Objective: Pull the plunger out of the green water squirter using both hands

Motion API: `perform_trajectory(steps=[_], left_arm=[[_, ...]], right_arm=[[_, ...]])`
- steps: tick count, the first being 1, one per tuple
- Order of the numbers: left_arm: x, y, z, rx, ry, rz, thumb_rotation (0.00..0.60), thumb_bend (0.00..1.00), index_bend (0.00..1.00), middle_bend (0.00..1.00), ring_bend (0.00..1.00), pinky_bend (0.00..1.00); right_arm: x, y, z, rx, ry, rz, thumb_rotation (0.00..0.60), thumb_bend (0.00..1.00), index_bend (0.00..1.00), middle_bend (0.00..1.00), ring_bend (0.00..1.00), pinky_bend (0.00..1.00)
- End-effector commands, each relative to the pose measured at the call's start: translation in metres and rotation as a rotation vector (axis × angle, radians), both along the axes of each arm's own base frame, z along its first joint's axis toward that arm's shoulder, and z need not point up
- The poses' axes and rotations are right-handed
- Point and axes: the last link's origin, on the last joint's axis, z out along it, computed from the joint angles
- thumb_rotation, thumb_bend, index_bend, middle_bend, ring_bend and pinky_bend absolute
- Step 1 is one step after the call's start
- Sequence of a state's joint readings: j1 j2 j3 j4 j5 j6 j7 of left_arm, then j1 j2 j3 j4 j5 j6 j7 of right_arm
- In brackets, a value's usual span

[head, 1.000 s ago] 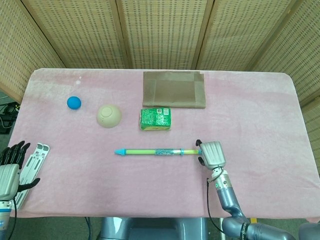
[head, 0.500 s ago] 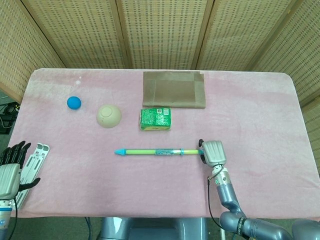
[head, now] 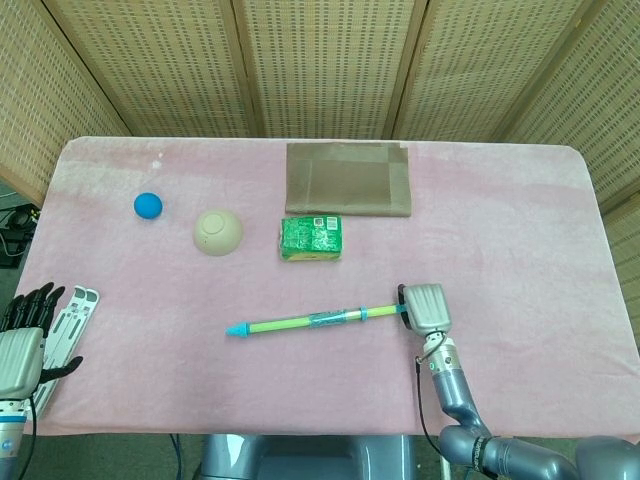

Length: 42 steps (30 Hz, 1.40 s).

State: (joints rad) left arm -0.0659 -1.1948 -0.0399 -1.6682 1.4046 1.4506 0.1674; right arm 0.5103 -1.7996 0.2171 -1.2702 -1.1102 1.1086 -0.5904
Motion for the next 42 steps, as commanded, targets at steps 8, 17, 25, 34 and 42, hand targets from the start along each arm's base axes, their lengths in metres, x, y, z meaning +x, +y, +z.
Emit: perform_trajectory(steps=[8,17,25,34,42], left_arm=[[0.002,0.0,-0.005,-0.017,0.008,-0.003,0.6,0.06,0.0,0.0,0.0,0.0],[0.021,0.02,-0.007,0.005,-0.005,0.017,0.6,0.06,0.0,0.0,0.0,0.0],[0.062,0.034,-0.01,-0.028,-0.035,-0.054,0.6,0.06,0.0,0.0,0.0,0.0],[0.076,0.051,-0.038,-0.039,-0.018,-0.02,0.6,0.1,0.23,0.6,0.57,0.55],[0.094,0.067,-0.057,-0.111,-0.073,0.011,0.6,0.15,0.38,0.87,0.82,0.74]], right_arm=[[0.026,0.003,0.041,-0.081,-0.023,0.056,0.6,0.59,0.81,1.0,1.0,0.7],[0.052,0.005,0.067,-0.166,0.053,0.048,0.6,0.59,0.81,1.0,1.0,0.71],[0.066,0.003,0.066,-0.194,0.077,0.026,0.6,0.59,0.81,1.0,1.0,0.71],[0.074,0.0,0.064,-0.239,0.133,-0.02,0.6,0.59,0.81,1.0,1.0,0.71],[0.079,-0.003,0.062,-0.249,0.154,-0.036,0.6,0.59,0.81,1.0,1.0,0.72]])
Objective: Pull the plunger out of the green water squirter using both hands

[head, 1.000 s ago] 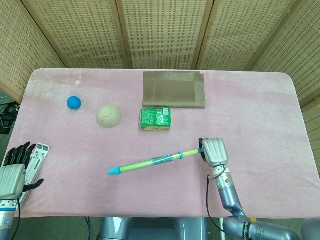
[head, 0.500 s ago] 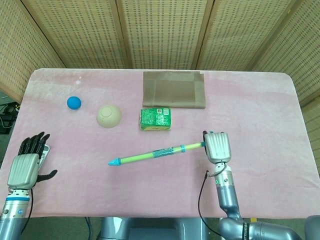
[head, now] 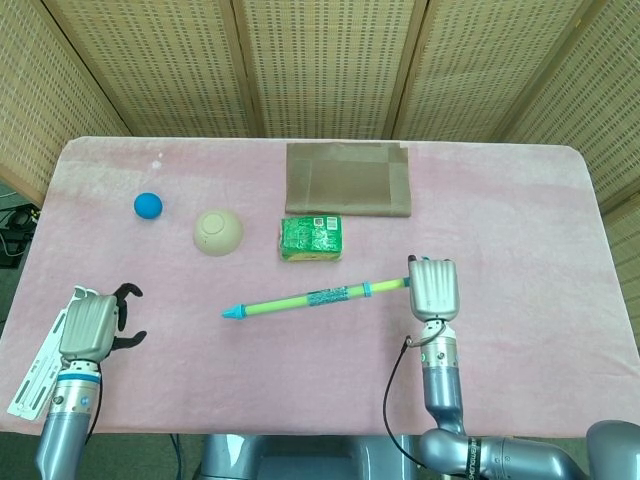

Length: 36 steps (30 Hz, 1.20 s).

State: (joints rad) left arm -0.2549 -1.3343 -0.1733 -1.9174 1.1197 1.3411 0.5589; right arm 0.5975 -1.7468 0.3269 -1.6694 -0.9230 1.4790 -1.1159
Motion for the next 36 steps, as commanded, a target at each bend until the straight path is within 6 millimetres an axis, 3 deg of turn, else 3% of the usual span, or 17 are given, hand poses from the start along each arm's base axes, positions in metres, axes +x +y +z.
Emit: perform_trajectory(steps=[1,9,23,28,36], left_arm=[[0.011,0.008,-0.009,-0.041,-0.02,0.007,0.6,0.15,0.38,0.87,0.82,0.74],[0.031,0.023,-0.023,-0.095,-0.072,0.04,0.6,0.23,0.33,0.88,0.83,0.75],[0.064,0.043,-0.042,-0.145,-0.168,0.055,0.6,0.23,0.29,0.88,0.83,0.75],[0.085,0.042,-0.047,-0.182,-0.209,0.037,0.6,0.23,0.29,0.88,0.83,0.75],[0.091,0.041,-0.052,-0.196,-0.2,0.047,0.6,0.3,0.29,0.88,0.83,0.75]], right_arm=[[0.001,0.0,-0.001,-0.002,0.005,-0.007,0.6,0.59,0.81,1.0,1.0,0.72],[0.009,-0.002,-0.002,-0.018,0.01,-0.024,0.6,0.6,0.82,1.0,1.0,0.73],[0.024,0.004,0.002,-0.024,0.007,-0.018,0.6,0.6,0.82,1.0,1.0,0.73],[0.027,0.007,0.003,-0.022,-0.003,-0.023,0.6,0.6,0.82,1.0,1.0,0.73],[0.03,0.009,0.004,-0.02,-0.007,-0.025,0.6,0.6,0.82,1.0,1.0,0.73]])
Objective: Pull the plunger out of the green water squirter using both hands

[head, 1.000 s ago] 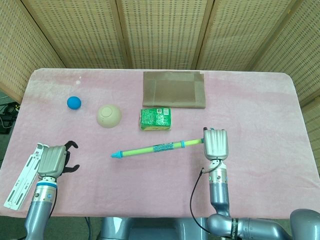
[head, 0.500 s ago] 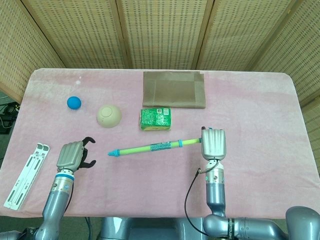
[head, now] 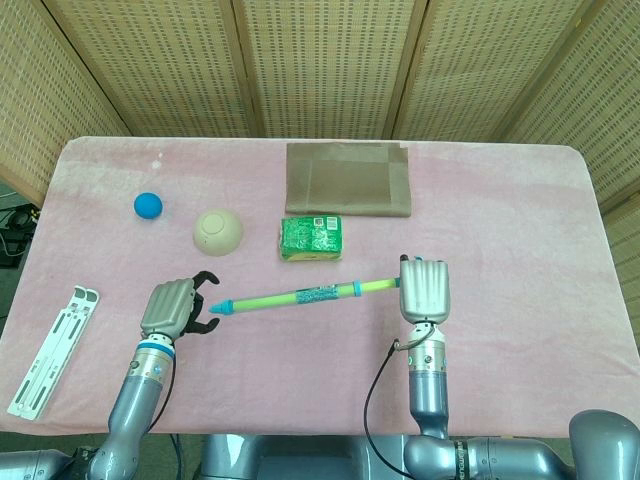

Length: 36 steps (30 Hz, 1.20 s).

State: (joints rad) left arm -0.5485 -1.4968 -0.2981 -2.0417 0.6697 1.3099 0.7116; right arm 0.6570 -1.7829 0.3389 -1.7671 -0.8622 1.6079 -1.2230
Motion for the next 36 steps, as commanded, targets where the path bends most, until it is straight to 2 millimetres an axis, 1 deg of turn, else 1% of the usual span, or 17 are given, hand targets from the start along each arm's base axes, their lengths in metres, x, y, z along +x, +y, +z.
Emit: perform_trajectory(steps=[1,9,14,16,19,24,27,36], left_arm=[[0.0,0.001,-0.003,-0.009,0.001,0.006,0.6,0.3,0.29,0.88,0.83,0.75],[0.005,0.006,-0.013,-0.024,0.006,0.007,0.6,0.3,0.3,0.88,0.83,0.75],[0.01,0.008,-0.019,-0.039,0.008,-0.003,0.6,0.34,0.31,0.88,0.83,0.75],[0.013,0.007,-0.022,-0.048,0.004,-0.011,0.6,0.36,0.33,0.88,0.83,0.75],[0.017,0.007,-0.023,-0.045,-0.002,-0.02,0.6,0.42,0.39,0.88,0.83,0.76],[0.018,0.006,-0.024,-0.038,0.006,-0.023,0.6,0.51,0.53,0.88,0.83,0.76],[0.017,0.005,-0.022,-0.031,0.012,-0.02,0.6,0.54,0.58,0.88,0.83,0.76],[0.011,0.002,-0.016,-0.017,0.02,-0.023,0.6,0.54,0.6,0.88,0.83,0.76]], right_arm=[[0.001,0.001,0.0,0.001,-0.001,0.002,0.6,0.6,0.82,1.0,1.0,0.73],[0.005,0.007,-0.001,0.021,-0.008,0.013,0.6,0.6,0.82,1.0,1.0,0.73],[0.01,0.013,-0.002,0.031,-0.002,0.029,0.6,0.6,0.82,1.0,1.0,0.73],[0.012,0.015,-0.001,0.032,0.0,0.039,0.6,0.6,0.82,1.0,1.0,0.73],[0.015,0.017,-0.001,0.033,-0.005,0.047,0.6,0.6,0.82,1.0,1.0,0.73],[0.017,0.019,0.0,0.033,-0.009,0.048,0.6,0.6,0.82,1.0,1.0,0.73],[0.016,0.019,0.002,0.03,-0.012,0.045,0.6,0.6,0.82,1.0,1.0,0.73],[0.006,0.017,0.006,0.025,-0.007,0.029,0.6,0.6,0.82,1.0,1.0,0.73]])
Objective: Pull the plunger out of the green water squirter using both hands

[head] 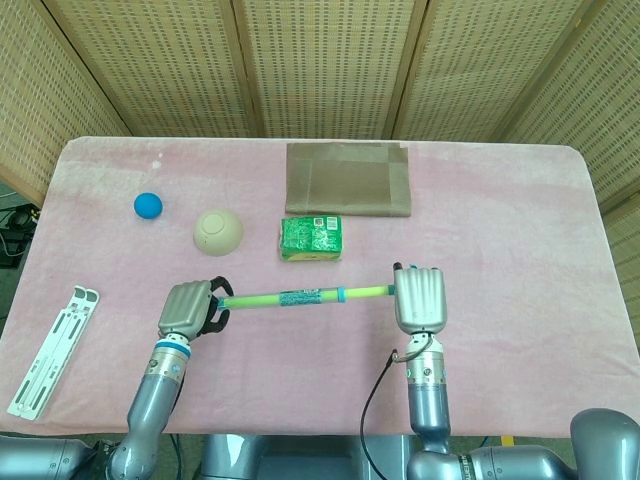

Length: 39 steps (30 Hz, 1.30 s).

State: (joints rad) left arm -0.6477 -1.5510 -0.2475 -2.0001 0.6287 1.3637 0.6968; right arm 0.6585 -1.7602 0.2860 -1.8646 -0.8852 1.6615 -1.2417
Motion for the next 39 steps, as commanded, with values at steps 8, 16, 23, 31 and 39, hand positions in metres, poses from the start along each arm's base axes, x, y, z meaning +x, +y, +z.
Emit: perform_trajectory(steps=[8,16,23,31,39], left_arm=[[-0.013,-0.009,0.012,0.015,0.022,-0.011,0.6,0.54,0.6,0.88,0.83,0.76],[-0.032,-0.015,0.029,0.047,0.044,-0.009,0.6,0.55,0.6,0.88,0.83,0.76],[-0.055,-0.014,0.049,0.087,0.083,-0.001,0.6,0.55,0.6,0.88,0.83,0.76],[-0.075,-0.012,0.061,0.106,0.109,0.022,0.6,0.55,0.61,0.88,0.83,0.76],[-0.08,-0.014,0.063,0.102,0.119,0.015,0.6,0.55,0.61,0.88,0.83,0.76]], right_arm=[[-0.016,-0.003,0.009,-0.019,0.012,-0.013,0.6,0.6,0.82,1.0,1.0,0.73],[-0.034,-0.006,0.014,-0.037,0.035,-0.052,0.6,0.6,0.82,1.0,1.0,0.73],[-0.052,-0.007,0.016,-0.048,0.056,-0.099,0.6,0.6,0.82,1.0,1.0,0.73],[-0.063,-0.009,0.023,-0.064,0.07,-0.131,0.6,0.59,0.82,1.0,1.0,0.73],[-0.061,-0.008,0.03,-0.082,0.081,-0.13,0.6,0.59,0.82,1.0,1.0,0.73]])
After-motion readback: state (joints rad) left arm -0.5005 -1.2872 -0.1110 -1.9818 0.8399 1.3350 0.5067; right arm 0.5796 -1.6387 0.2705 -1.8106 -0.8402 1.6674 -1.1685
